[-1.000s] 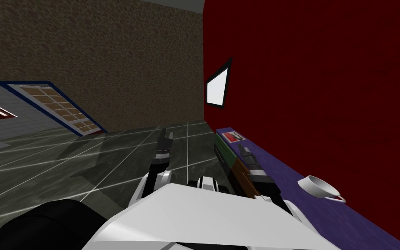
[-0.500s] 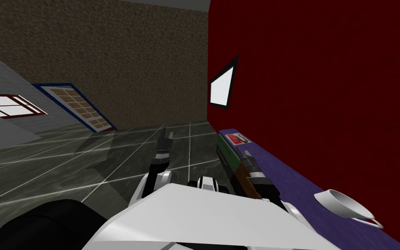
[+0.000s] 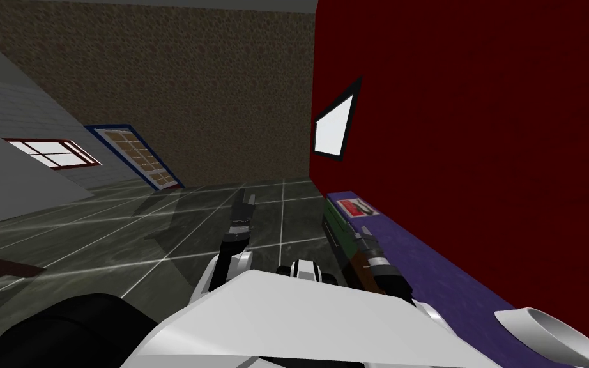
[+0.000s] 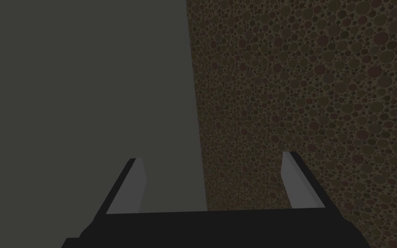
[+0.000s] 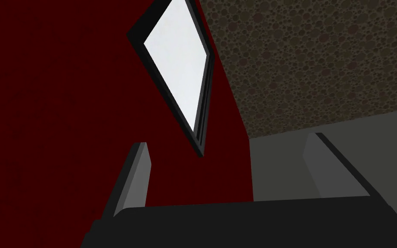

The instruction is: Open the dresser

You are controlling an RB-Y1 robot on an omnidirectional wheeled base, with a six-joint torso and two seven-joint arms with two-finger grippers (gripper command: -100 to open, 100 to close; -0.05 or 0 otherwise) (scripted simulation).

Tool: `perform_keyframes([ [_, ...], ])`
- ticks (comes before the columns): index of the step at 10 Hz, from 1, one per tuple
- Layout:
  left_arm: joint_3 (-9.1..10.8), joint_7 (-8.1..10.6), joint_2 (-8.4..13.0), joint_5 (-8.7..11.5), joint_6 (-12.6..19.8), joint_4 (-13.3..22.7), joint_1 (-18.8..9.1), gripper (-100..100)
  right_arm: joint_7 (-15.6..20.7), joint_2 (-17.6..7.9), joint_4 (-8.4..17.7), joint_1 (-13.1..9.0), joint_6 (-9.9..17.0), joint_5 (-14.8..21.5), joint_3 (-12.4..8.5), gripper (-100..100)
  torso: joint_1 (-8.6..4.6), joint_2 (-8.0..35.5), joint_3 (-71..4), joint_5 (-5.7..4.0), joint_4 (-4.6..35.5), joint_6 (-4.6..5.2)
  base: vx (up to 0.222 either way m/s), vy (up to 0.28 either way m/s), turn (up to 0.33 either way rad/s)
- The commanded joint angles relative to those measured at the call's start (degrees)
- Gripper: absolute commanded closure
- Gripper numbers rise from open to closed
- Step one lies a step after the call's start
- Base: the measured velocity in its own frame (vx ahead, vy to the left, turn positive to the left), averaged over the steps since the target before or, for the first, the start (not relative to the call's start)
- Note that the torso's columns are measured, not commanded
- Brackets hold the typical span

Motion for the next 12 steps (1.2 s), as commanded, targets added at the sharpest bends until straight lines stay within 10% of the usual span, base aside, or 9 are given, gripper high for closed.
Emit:
perform_keyframes([
  [1, 0.0, 0.0, 0.0, 0.0, 0.0, 0.0, 0.0, 0, 3.88, -0.76, 1.79, 0.31, 0.52, 1.49, -0.29, -100, -0.01, -0.03, -0.01, -0.01, -0.01, -0.03, 0.042, -0.001, 0.099],
  [12, 0.0, 0.0, 0.0, 0.0, 0.0, 0.0, 0.0, 0, 21.46, -4.32, 13.5, 1.07, 3.54, 10.12, -1.06, -100, -0.02, 0.02, 0.01, -0.01, 0.01, -0.01, 0.042, -0.006, 0.126],
])
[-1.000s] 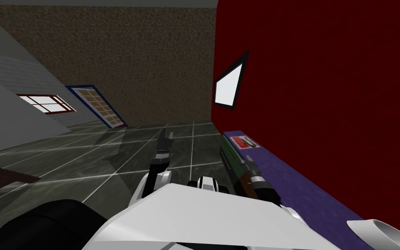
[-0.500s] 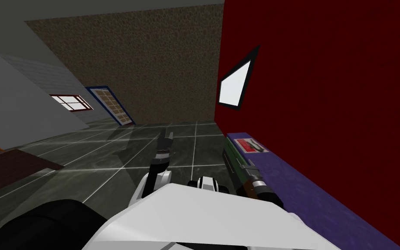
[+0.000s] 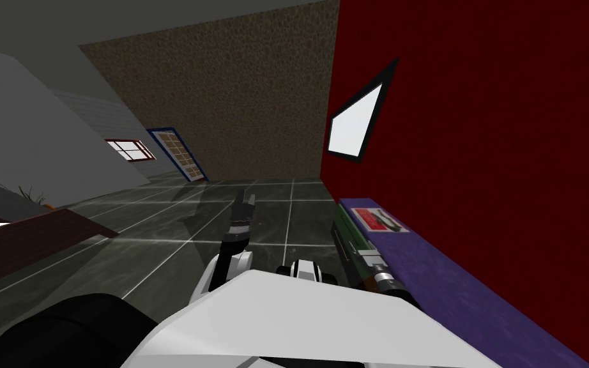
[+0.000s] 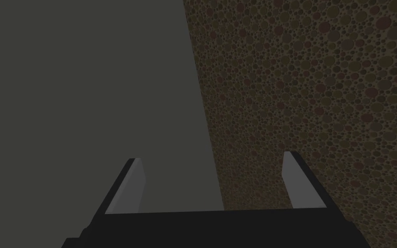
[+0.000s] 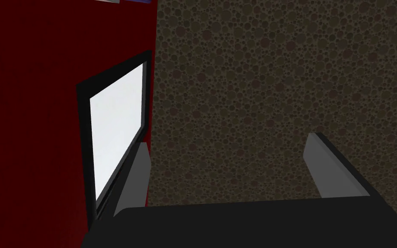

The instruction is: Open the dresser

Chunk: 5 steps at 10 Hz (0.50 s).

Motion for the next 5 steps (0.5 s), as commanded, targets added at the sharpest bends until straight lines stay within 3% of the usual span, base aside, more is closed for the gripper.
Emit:
perform_keyframes([
  [1, 0.0, 0.0, 0.0, 0.0, 0.0, 0.0, 0.0, 0, 4.18, -0.88, 2.52, 0.0, 0.59, 1.62, -0.19, -100, -0.01, -0.04, -0.02, -0.01, -0.01, -0.03, 0.04, -0.011, 0.081],
  [4, 0.0, 0.0, 0.0, 0.0, 0.0, 0.0, 0.0, 0, 9.1, -2.38, 6.89, 0.13, 1.67, 4.45, -0.45, -100, 0.03, -0.02, -0.01, 0.01, -0.01, 0.0, 0.045, -0.008, 0.14],
  [5, 0.0, 0.0, 0.0, 0.0, 0.0, 0.0, 0.0, 0, 10.35, -2.38, 6.89, 0.13, 1.67, 4.45, -0.45, -100, 0.01, -0.05, -0.02, 0.0, -0.01, -0.03, 0.038, -0.017, 0.078],
])
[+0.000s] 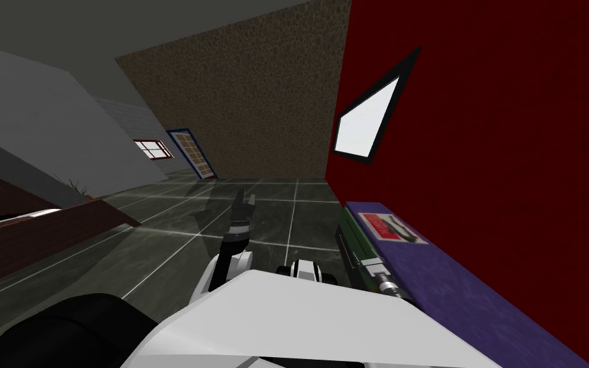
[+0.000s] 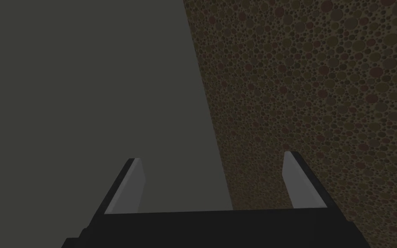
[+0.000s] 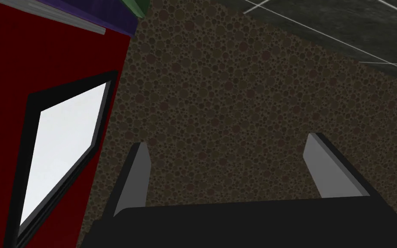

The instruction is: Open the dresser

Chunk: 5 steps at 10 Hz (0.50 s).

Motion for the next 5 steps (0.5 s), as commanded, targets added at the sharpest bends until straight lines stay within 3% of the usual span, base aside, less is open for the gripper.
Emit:
perform_keyframes([
  [1, 0.01, 0.0, 0.0, 0.0, 0.0, 0.0, 0.01, 0, 4.25, -1.41, 3.26, 0.06, 0.88, 1.98, -0.25, -100, -0.01, 0.04, 0.01, 0.0, 0.01, 0.04, 0.038, -0.015, 0.149],
  [2, 0.0, 0.0, 0.0, 0.0, 0.0, 0.0, 0.0, 0, 5.37, -1.41, 3.26, 0.06, 0.88, 1.98, -0.25, -100, 0.0, 0.03, 0.02, 0.0, 0.01, 0.01, 0.033, -0.012, 0.078],
  [5, 0.0, 0.0, 0.0, 0.0, 0.0, 0.0, 0.01, 0, 10.21, -2.95, 7.54, 0.14, 1.92, 4.66, -0.51, -100, 0.02, 0.02, 0.0, 0.01, 0.0, 0.03, 0.038, -0.01, 0.128],
])
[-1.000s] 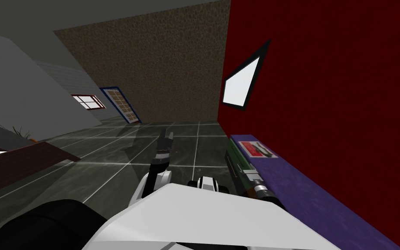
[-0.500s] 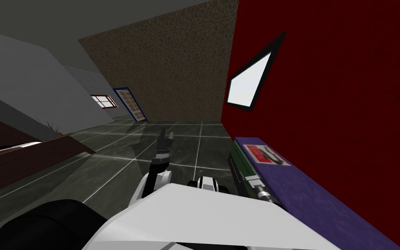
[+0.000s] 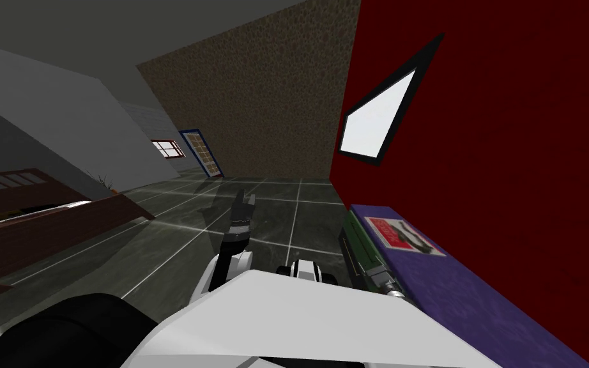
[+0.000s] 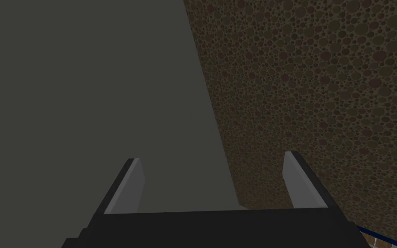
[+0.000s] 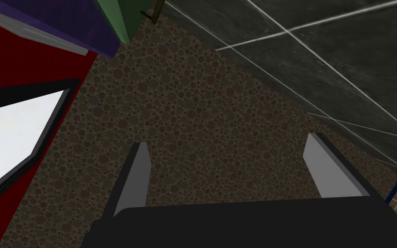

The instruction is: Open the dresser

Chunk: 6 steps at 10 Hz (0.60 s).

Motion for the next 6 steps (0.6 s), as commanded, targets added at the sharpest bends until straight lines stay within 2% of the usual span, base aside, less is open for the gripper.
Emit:
perform_keyframes([
  [1, 0.0, 0.0, 0.0, 0.0, 0.0, 0.0, -0.01, 0, 3.84, -0.76, 2.25, 0.3, 0.56, 1.55, -0.17, -100, 0.0, -0.02, 0.0, -0.01, 0.0, -0.03, 0.031, -0.014, 0.08],
  [2, 0.0, 0.0, 0.0, 0.0, 0.0, 0.0, 0.0, 0, 5.91, -1.49, 4.3, 0.33, 1.06, 2.83, -0.29, -100, -0.01, 0.03, 0.01, 0.0, 0.0, 0.02, 0.034, -0.019, 0.115],
  [3, 0.0, 0.0, 0.0, 0.0, 0.0, 0.0, 0.0, 0, 6.61, -1.49, 4.3, 0.33, 1.06, 2.83, -0.29, -100, -0.04, 0.01, 0.02, -0.01, 0.0, -0.02, 0.034, -0.013, 0.076],
  [4, 0.0, 0.0, 0.0, 0.0, 0.0, 0.0, 0.0, 0, 8.82, -2.18, 6.27, 0.37, 1.54, 4.06, -0.41, -100, 0.0, 0.01, 0.01, 0.0, 0.0, 0.0, 0.042, -0.009, 0.135],
  [5, 0.0, 0.0, 0.0, 0.0, 0.0, 0.0, 0.0, 0, 9.28, -2.18, 6.27, 0.37, 1.54, 4.06, -0.41, -100, 0.01, -0.02, -0.01, 0.0, 0.0, -0.02, 0.031, -0.014, 0.074],
  [6, 0.0, 0.0, 0.0, 0.0, 0.0, 0.0, 0.0, 0, 11.37, -2.83, 8.14, 0.4, 2.0, 5.22, -0.52, -100, 0.0, 0.01, 0.01, 0.0, 0.0, 0.0, 0.029, -0.013, 0.124],
])
